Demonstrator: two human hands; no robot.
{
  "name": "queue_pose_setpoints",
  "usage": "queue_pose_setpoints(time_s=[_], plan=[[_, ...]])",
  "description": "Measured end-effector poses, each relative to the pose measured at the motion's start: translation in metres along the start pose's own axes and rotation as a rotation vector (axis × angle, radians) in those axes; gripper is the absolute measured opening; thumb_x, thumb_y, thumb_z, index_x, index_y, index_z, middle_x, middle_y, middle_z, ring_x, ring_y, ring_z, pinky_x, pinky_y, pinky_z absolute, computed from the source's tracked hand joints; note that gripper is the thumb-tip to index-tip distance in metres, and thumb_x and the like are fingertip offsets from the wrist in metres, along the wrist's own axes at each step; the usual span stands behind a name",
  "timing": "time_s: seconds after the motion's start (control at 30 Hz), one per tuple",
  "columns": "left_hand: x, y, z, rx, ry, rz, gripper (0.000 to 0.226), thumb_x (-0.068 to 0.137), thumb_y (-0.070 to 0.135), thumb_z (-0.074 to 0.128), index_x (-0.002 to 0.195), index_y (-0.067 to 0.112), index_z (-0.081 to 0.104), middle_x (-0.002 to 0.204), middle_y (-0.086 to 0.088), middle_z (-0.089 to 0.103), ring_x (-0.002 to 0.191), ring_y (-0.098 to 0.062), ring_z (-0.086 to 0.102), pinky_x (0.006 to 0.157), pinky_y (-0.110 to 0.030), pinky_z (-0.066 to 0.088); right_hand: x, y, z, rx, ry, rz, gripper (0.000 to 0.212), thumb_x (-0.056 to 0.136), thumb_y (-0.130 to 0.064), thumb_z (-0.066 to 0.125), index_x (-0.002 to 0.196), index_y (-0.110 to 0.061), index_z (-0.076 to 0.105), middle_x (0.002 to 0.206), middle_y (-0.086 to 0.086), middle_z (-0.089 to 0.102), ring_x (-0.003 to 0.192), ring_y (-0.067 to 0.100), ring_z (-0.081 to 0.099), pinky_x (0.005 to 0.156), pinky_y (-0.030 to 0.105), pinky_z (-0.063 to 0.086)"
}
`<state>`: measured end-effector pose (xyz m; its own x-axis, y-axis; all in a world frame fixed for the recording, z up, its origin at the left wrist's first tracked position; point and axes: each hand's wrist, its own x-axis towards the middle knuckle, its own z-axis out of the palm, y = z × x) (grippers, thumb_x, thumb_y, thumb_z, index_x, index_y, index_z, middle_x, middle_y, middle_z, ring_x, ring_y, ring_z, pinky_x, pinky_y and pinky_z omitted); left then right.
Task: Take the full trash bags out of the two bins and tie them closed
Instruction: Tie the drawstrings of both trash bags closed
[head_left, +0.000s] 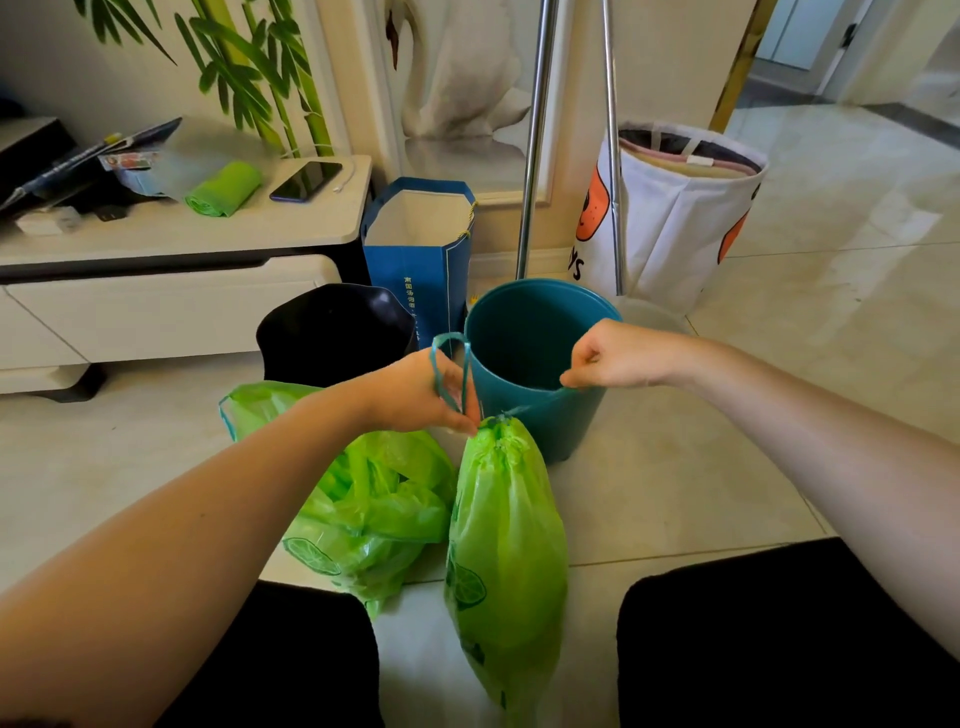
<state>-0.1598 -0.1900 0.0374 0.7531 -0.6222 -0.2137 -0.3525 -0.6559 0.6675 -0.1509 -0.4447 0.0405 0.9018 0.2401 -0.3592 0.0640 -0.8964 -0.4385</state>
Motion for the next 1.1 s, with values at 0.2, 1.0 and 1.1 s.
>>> queue_pose_setpoints(time_s=[0.2,1.0,1.1], plan=[[0.003,-0.001,0.006,0.003,-0.181,-0.056,0.007,0.083,0.012,0.071,0.077,0.015,0.073,0.061,0.01,0.071,0.064,-0.003,0.069,0.065,-0.018,0.054,-0.004,0.018,-0.004,-0.07,0.041,0.087,0.033,0.087,-0.035,0.059,0.064,-0.012,0.055,0.061,0.008,0.043,0.058,0.022,0.04,0.057,0.029,0.034],[0.022,-0.005,-0.002,-0.224,0.103,-0.29,0.015,0.088,0.017,0.066,0.089,0.003,0.071,0.079,-0.005,0.073,0.065,-0.01,0.065,0.062,-0.019,0.052,-0.013,0.041,-0.02,-0.085,0.507,0.249,0.026,0.085,-0.031,0.066,0.074,-0.007,0.066,0.078,0.016,0.071,0.078,0.034,0.064,0.07,0.035,0.051],[0.016,-0.014,-0.001,-0.193,0.069,-0.336,0.018,0.088,0.015,0.065,0.094,-0.001,0.069,0.077,-0.004,0.073,0.066,-0.014,0.065,0.06,-0.021,0.051,-0.01,0.038,-0.016,-0.132,0.401,0.273,0.025,0.084,-0.031,0.067,0.072,-0.009,0.068,0.083,0.015,0.072,0.079,0.032,0.064,0.071,0.033,0.051]])
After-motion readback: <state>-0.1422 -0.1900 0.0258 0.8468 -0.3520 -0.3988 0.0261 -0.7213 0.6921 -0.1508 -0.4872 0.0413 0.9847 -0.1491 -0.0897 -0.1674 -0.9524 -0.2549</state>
